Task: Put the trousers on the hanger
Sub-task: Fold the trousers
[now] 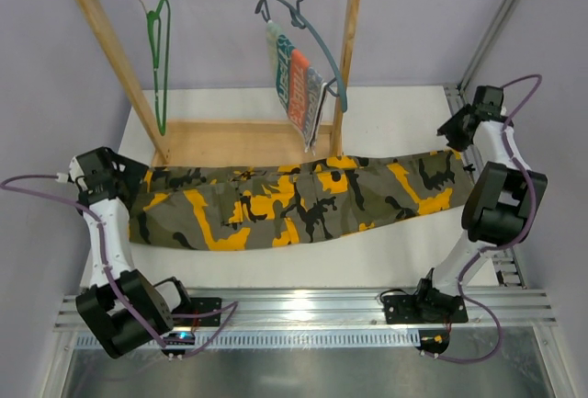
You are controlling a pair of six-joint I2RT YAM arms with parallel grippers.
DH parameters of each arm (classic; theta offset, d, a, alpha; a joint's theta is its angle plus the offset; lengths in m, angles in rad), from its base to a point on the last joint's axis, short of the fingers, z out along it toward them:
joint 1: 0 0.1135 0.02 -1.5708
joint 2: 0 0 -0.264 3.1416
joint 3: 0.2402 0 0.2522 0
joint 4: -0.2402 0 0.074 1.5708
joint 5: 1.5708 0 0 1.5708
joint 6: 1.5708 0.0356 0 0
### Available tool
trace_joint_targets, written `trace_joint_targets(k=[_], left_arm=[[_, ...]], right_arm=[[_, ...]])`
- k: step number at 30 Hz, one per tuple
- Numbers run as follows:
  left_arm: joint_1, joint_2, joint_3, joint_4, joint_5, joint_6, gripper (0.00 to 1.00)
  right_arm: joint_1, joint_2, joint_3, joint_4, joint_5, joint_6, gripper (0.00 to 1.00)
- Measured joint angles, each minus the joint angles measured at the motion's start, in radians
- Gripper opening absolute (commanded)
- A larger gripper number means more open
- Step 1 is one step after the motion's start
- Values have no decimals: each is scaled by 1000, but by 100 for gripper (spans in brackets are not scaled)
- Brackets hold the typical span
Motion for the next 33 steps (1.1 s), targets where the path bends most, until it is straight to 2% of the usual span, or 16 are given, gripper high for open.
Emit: trace_joint_targets(k=[5, 11, 14, 15, 19, 26, 33], left_arm=[[0, 43, -19, 55, 80, -18, 95], [0, 74, -56, 71, 103, -34, 97], [0, 90, -56, 64, 65, -50, 97], [-1, 99, -53, 45, 27, -82, 100], [-1, 133, -44, -53, -89, -184, 100], [-1, 143, 28, -131, -159, -161, 99], [-2, 49, 15, -179, -224, -159, 96]], right_arm=[[60, 198, 186, 72, -77, -10, 45], [69, 332, 249, 61, -91, -3, 45], [67, 343, 249, 33, -72, -1, 45], [66, 343, 249, 26, -65, -2, 45], [66, 343, 249, 0, -40, -3, 45], [66, 339, 256, -40, -29, -12, 46], [64, 259, 265, -130, 16, -2, 46]])
